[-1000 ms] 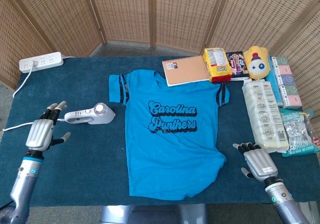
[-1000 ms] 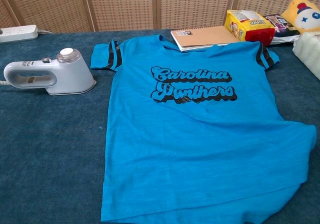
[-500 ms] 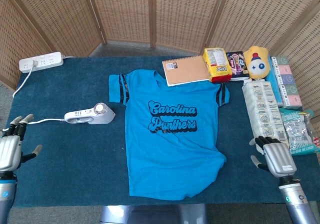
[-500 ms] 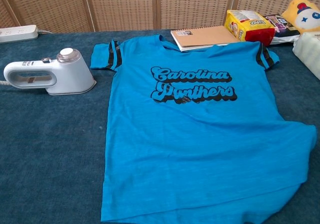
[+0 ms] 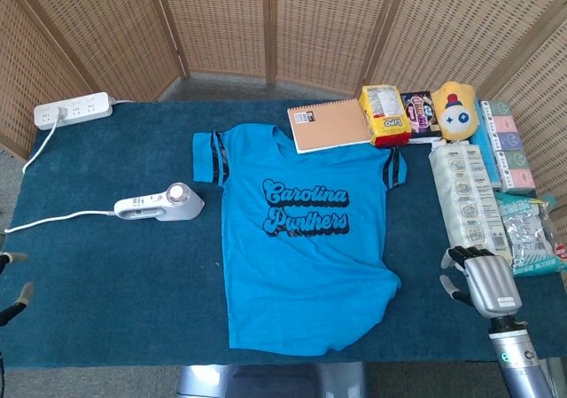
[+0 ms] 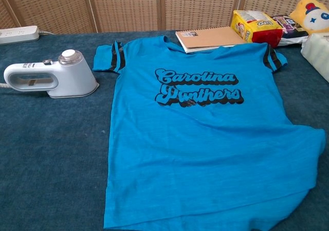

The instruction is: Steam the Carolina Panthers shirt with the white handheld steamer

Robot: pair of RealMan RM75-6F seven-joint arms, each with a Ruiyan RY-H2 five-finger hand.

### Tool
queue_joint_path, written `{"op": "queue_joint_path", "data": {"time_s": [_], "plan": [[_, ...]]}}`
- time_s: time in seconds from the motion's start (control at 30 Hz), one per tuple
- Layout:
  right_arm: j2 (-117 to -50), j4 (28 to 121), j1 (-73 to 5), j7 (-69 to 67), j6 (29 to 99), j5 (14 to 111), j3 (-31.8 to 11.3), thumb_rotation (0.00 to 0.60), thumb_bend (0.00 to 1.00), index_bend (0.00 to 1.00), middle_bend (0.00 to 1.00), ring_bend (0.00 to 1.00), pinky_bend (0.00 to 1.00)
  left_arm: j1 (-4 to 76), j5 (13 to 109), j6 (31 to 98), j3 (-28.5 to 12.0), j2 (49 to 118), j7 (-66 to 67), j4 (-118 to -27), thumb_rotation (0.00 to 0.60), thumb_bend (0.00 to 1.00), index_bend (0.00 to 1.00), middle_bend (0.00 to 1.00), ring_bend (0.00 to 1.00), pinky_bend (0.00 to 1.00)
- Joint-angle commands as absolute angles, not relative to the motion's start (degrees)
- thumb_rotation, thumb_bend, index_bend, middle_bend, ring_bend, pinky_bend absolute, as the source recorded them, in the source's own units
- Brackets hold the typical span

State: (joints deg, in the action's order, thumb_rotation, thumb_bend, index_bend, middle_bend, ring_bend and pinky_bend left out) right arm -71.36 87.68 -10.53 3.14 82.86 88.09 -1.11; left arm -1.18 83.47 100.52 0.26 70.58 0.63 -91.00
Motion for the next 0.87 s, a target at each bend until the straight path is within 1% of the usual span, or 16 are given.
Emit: {"op": "queue_joint_path", "data": {"time_s": [0.03, 0.07, 0.13, 0.23, 0.87], "plan": [[-71.35, 88.21, -10.22, 3.58, 83.26, 88.29, -1.21, 0.600, 0.34, 0.53, 0.53, 0.51, 0.51, -2.21, 83.08, 98.53, 1.87, 69.18, 1.68, -91.85, 0.600, 0.28, 0.39, 0.42, 0.32, 0.41], [-71.32, 88.40, -10.12, 3.67, 83.38, 88.37, -1.20, 0.600, 0.34, 0.53, 0.53, 0.51, 0.51, -2.29, 82.86, 97.82, 2.14, 68.74, 2.10, -92.35, 0.599, 0.28, 0.37, 0.41, 0.32, 0.39], [-71.25, 88.65, -9.94, 3.82, 83.52, 88.50, -1.17, 0.600, 0.34, 0.53, 0.52, 0.51, 0.51, -2.37, 82.48, 96.80, 2.30, 68.11, 2.76, -93.34, 0.598, 0.28, 0.30, 0.39, 0.29, 0.35], [-71.21, 89.03, -9.58, 4.10, 83.75, 88.59, -1.10, 0.600, 0.34, 0.53, 0.52, 0.51, 0.50, -2.47, 82.62, 95.89, 2.33, 67.77, 2.94, -94.34, 0.595, 0.28, 0.25, 0.36, 0.26, 0.33], [-72.26, 87.08, -8.80, 2.52, 83.63, 89.07, -1.00, 0.600, 0.34, 0.53, 0.52, 0.50, 0.48, -2.93, 84.62, 95.39, 0.86, 67.95, 3.76, -95.87, 0.599, 0.27, 0.25, 0.36, 0.26, 0.32]]}}
